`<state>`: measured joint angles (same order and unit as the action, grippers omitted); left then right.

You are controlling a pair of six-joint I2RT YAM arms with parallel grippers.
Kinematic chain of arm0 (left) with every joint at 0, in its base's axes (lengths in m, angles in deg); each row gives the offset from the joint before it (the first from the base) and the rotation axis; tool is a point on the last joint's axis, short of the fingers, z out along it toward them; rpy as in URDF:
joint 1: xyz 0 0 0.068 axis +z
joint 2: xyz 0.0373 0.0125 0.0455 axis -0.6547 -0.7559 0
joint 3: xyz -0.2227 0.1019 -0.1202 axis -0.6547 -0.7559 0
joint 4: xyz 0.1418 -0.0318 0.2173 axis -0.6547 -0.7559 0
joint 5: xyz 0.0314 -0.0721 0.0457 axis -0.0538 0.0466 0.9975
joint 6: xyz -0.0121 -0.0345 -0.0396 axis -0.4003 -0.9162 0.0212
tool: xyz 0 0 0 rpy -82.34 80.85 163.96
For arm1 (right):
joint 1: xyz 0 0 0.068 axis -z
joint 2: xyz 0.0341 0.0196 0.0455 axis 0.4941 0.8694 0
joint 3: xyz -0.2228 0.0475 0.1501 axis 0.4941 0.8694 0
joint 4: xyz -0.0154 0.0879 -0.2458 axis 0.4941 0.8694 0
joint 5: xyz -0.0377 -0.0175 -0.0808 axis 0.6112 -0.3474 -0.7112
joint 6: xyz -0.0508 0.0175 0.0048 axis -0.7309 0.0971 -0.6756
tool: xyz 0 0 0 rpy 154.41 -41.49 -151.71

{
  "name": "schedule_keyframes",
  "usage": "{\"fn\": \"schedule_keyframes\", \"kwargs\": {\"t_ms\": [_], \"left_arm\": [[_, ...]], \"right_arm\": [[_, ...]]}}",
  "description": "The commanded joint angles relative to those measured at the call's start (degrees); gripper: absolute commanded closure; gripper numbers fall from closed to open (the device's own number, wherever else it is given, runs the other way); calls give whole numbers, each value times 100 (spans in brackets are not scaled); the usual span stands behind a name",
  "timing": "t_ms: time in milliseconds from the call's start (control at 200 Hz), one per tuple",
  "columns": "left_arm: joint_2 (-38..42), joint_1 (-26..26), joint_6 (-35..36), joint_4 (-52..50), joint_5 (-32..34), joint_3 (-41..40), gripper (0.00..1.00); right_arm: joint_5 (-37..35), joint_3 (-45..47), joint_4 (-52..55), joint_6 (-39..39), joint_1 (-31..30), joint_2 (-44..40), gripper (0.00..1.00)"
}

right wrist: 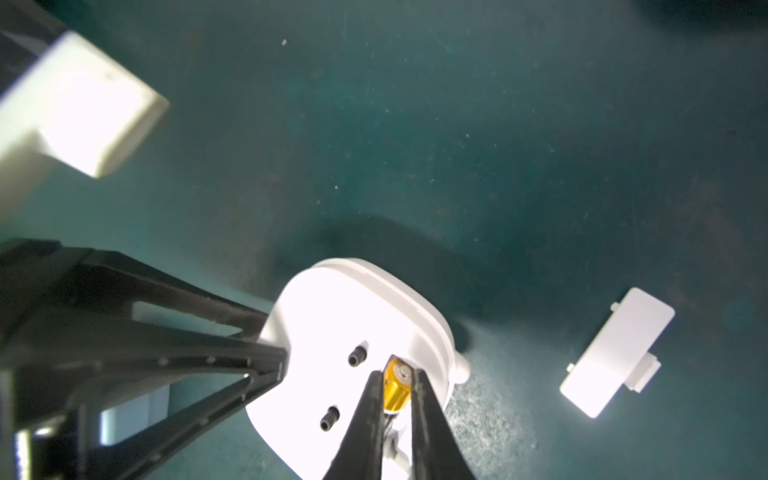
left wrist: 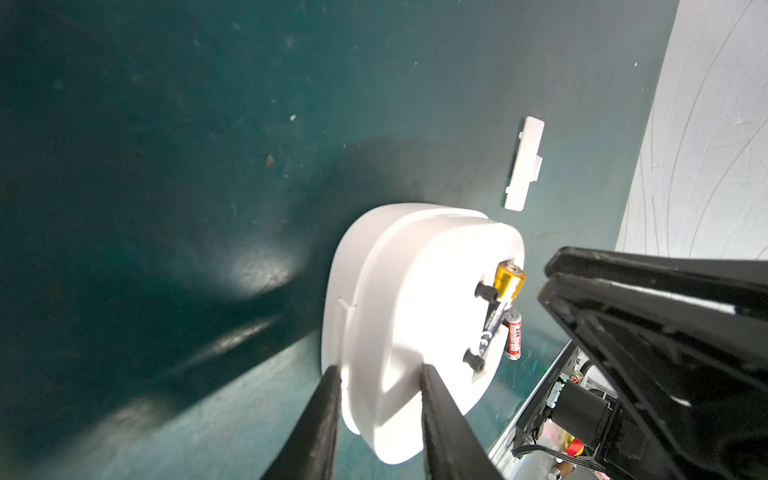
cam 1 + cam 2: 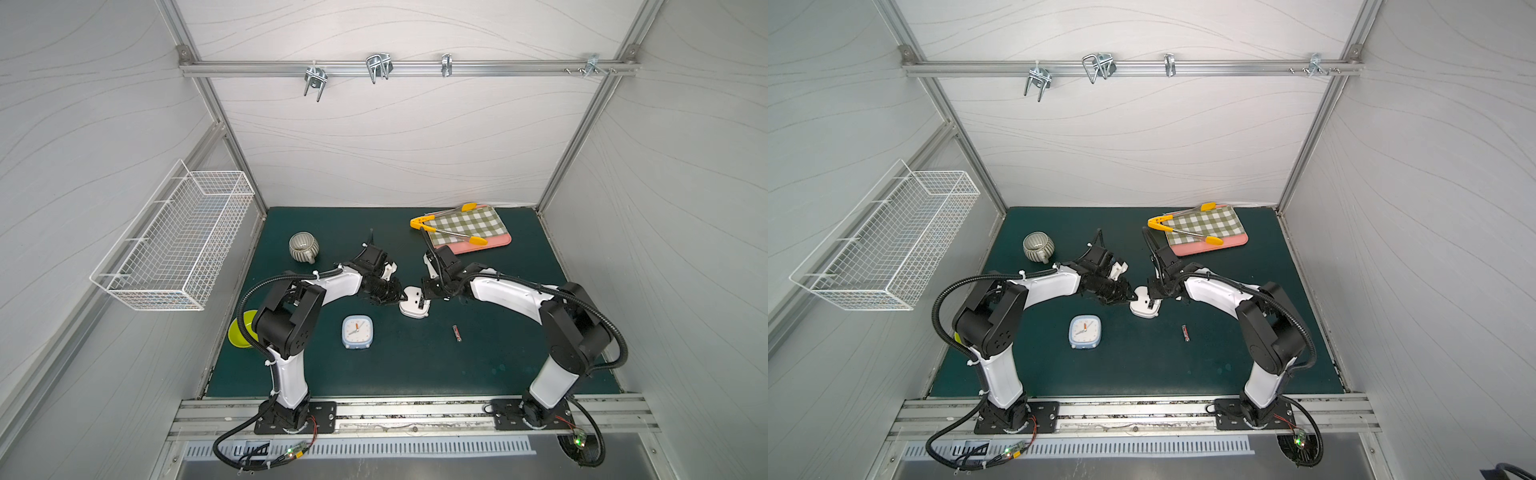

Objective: Insert the battery into the alarm
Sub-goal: Install the battery in the alarm.

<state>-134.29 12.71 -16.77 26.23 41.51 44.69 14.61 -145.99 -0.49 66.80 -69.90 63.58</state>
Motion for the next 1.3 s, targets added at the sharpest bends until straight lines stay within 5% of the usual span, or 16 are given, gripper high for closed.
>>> {"fn": "schedule_keyframes", "kwargs": {"t_ms": [0, 515, 1296], "left_arm": [[-249, -12, 104, -438, 594, -128, 67], [-260, -9, 69, -444, 612, -128, 67], [-329, -3, -23, -506, 735, -110, 67]], "right_arm": [[19, -172, 106, -74, 39, 148, 84], [259, 206, 118, 42, 13, 163, 95], [421, 1618, -891, 1126, -242, -42, 96]]}}
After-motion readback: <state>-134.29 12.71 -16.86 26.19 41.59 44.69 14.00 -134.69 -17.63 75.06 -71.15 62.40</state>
